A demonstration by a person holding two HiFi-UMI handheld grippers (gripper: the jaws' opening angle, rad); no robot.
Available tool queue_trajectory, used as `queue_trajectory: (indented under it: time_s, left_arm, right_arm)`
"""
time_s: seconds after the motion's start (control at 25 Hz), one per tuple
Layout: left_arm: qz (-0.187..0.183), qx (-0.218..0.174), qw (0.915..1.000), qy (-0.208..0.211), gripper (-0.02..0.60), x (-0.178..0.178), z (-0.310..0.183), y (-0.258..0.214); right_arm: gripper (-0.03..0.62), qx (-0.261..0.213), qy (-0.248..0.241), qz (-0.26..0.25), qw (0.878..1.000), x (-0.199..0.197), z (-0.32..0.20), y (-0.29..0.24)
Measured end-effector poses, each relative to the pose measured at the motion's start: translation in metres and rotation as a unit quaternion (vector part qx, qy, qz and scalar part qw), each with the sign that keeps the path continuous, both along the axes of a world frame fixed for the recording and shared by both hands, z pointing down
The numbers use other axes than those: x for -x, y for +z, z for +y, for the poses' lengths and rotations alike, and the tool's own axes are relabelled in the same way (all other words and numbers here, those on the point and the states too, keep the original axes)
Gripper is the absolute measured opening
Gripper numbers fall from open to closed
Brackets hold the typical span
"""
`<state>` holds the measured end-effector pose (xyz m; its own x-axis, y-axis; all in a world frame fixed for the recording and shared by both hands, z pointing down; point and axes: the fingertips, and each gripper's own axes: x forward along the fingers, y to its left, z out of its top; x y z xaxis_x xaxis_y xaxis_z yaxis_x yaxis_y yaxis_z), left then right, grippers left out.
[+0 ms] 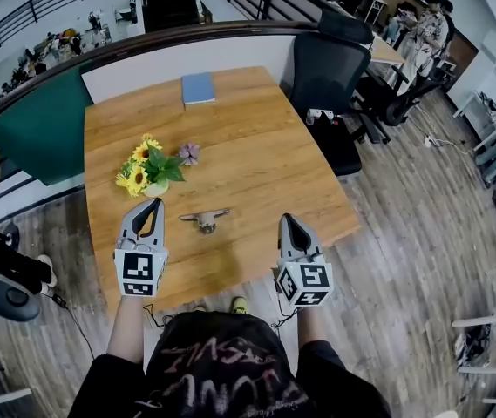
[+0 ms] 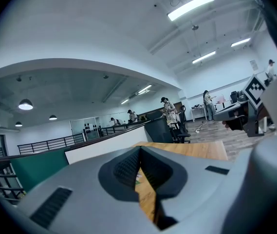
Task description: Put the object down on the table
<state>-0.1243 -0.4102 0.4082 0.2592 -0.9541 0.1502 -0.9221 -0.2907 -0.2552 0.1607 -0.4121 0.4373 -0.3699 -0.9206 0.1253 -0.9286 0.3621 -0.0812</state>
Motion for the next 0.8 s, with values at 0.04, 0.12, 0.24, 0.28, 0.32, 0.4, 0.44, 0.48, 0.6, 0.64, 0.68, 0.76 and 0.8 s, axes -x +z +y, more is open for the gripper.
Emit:
queue_trajectory:
  time_s: [0.04, 0.12, 0.24, 0.28, 0.32, 0.4, 0.44, 0.48, 0.6, 0.64, 0.68, 0.76, 0.8]
  left_arm:
    - [0.001, -0.003, 1.0000, -0.001, 0.012, 0.001, -0.001, -0.002]
    - [-0.001, -0.009, 1.0000, -0.004, 0.012, 0.003, -0.002, -0.005]
    - [0.000, -0.014, 0.9999, -0.007, 0.012, 0.009, -0.002, -0.006]
    - [0.002, -0.016, 0.9998, -0.008, 0.012, 0.010, -0.002, -0.007]
    - [0.003, -0.017, 0.9998, -0.008, 0.012, 0.012, -0.002, -0.008]
    - [0.003, -0.021, 0.9997, -0.006, 0.012, 0.012, -0.002, -0.012]
    - [0.004, -0.023, 0.9997, -0.005, 0.012, 0.012, -0.002, -0.014]
    - [0.004, -0.025, 0.9997, -0.004, 0.012, 0.011, -0.003, -0.016]
    - [0.009, -0.022, 0.9997, -0.004, 0.012, 0.014, -0.005, -0.016]
    - [0.012, -0.018, 0.9997, -0.006, 0.012, 0.016, -0.005, -0.013]
    - [0.013, -0.016, 0.9998, -0.007, 0.012, 0.017, -0.005, -0.012]
    - [0.012, -0.017, 0.9998, -0.004, 0.012, 0.018, -0.006, -0.013]
    - [0.012, -0.018, 0.9998, -0.003, 0.012, 0.019, -0.006, -0.013]
  right_arm:
    - [0.005, -0.003, 0.001, 0.001, 1.000, 0.000, -0.001, -0.002]
    - [0.005, -0.007, 0.000, 0.004, 1.000, 0.002, -0.003, -0.006]
    - [0.004, -0.010, -0.005, 0.009, 1.000, 0.006, -0.003, -0.006]
    - [0.004, -0.011, -0.004, 0.009, 1.000, 0.006, -0.002, -0.007]
    - [0.003, -0.012, -0.003, 0.007, 1.000, 0.006, -0.002, -0.008]
    - [0.005, -0.014, 0.001, 0.007, 1.000, 0.004, -0.003, -0.011]
    - [0.004, -0.015, 0.003, 0.007, 1.000, 0.004, -0.004, -0.013]
    - [0.005, -0.015, 0.004, 0.007, 1.000, 0.003, -0.005, -0.014]
    - [0.005, -0.017, 0.004, 0.006, 1.000, 0.003, -0.007, -0.017]
    - [0.004, -0.017, 0.004, 0.007, 1.000, 0.003, -0.008, -0.017]
    - [0.005, -0.018, 0.004, 0.007, 1.000, 0.003, -0.008, -0.018]
    - [0.005, -0.018, 0.004, 0.007, 1.000, 0.004, -0.010, -0.018]
    - [0.005, -0.019, 0.004, 0.006, 1.000, 0.004, -0.010, -0.018]
